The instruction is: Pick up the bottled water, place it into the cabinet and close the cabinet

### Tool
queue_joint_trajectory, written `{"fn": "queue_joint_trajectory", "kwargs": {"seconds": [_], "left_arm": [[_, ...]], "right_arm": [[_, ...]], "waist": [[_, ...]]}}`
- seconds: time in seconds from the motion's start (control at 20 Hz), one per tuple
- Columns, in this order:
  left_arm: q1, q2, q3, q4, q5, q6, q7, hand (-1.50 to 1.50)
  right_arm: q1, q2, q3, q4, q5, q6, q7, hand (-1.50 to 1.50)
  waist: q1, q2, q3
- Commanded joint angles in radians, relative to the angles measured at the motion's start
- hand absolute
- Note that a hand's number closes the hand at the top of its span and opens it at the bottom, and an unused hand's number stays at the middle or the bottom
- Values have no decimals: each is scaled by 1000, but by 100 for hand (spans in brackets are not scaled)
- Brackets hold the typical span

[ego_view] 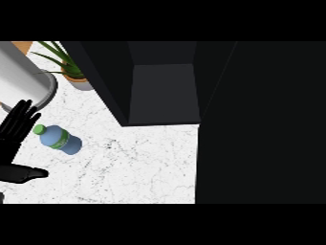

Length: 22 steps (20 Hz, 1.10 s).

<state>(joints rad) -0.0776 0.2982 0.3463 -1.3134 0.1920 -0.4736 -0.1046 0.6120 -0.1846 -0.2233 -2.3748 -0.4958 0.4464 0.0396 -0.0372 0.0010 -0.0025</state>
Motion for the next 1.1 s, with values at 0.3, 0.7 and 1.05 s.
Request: {"fn": "queue_joint_trajectory", "kwargs": {"seconds": [0.3,0.7,1.05], "left_arm": [[-103,-1,-26,387,-159,23,-274,-150],[-179,18,8,606,-174,47,-391,-150],[-281,22,19,798,-151,-72,-459,-150]], "right_arm": [[74,-22,-34,-176,-188,-17,49,-150],[138,-39,-25,-212,-207,5,33,-150],[132,-101,-95,-167,-267,4,11,-150]], "waist": [[1,5,-2],[4,2,-2],[1,5,-2]]}}
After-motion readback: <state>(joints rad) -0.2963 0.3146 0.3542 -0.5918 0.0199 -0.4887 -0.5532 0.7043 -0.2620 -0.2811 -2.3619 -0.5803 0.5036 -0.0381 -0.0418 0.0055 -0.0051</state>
